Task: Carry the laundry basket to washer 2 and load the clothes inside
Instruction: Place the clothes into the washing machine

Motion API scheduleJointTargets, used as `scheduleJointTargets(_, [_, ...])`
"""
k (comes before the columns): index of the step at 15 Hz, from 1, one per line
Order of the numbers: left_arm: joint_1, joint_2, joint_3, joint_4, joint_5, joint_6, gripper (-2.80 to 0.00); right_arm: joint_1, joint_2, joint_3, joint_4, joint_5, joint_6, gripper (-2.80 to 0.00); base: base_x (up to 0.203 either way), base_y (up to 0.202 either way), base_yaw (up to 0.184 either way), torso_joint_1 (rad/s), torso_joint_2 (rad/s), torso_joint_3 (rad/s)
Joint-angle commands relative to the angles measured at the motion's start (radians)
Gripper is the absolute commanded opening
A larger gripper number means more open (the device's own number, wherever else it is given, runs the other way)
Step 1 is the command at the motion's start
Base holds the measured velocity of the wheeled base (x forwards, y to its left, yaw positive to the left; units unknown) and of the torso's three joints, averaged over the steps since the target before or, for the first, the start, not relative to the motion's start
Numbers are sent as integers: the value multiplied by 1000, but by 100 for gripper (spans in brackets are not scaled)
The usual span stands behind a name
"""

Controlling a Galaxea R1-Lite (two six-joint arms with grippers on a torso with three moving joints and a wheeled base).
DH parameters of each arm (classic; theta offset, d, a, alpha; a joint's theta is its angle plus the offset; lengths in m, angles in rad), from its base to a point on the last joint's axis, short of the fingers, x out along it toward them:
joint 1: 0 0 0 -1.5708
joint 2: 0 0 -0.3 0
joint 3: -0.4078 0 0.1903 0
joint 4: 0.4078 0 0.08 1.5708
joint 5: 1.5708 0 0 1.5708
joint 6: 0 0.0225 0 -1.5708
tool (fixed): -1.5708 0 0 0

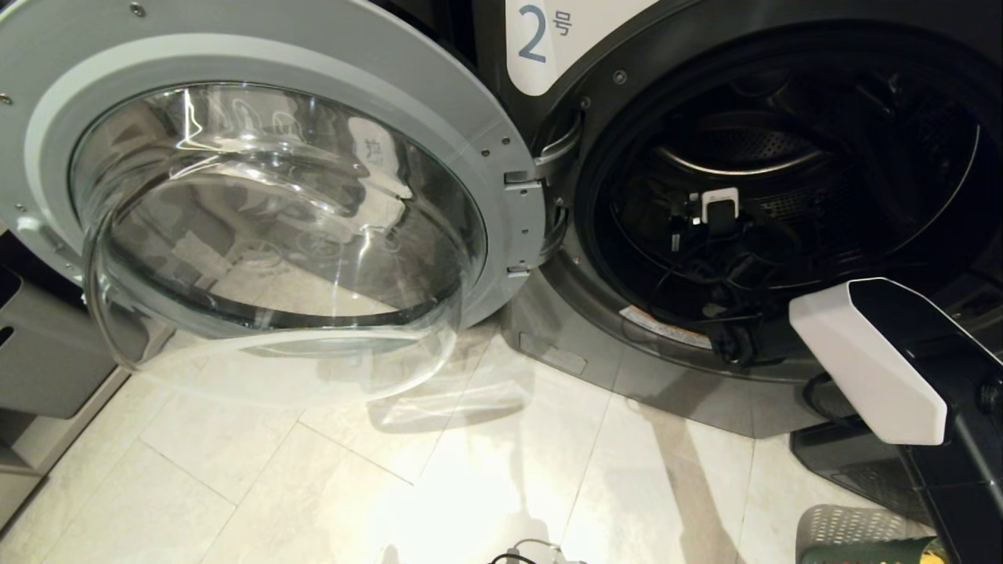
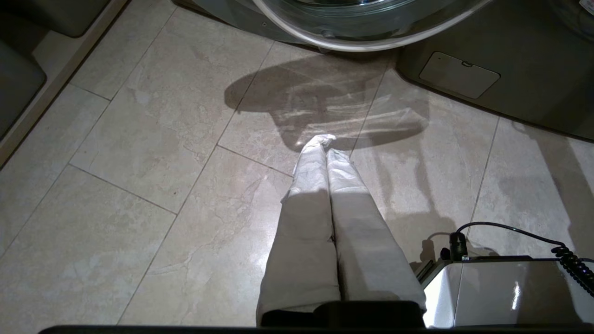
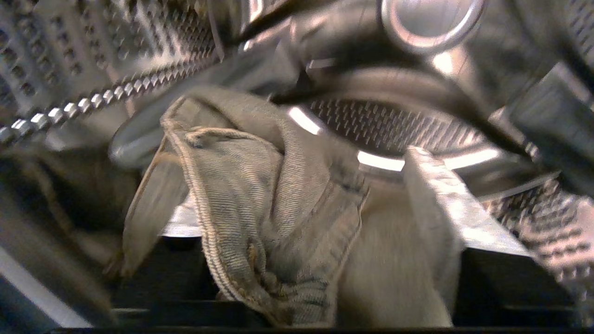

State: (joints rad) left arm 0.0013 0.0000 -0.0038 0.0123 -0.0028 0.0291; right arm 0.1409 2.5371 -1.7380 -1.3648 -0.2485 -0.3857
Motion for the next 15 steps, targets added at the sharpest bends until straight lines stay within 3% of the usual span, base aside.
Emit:
scheduleJointTargets(1, [0, 2, -1, 0, 0, 0, -280, 3, -129, 158, 4, -1, 32, 0, 0, 0, 0, 0, 0, 0])
scheduleJointTargets(6, [0, 2, -1, 0, -2, 3, -280, 11, -385, 521, 33, -2, 110, 0, 0, 0, 0, 0, 0, 0])
scheduleJointTargets(15, [0, 2, -1, 0, 0, -2, -280, 104, -677, 1181, -125, -1, 126, 0, 0, 0, 0, 0, 0, 0])
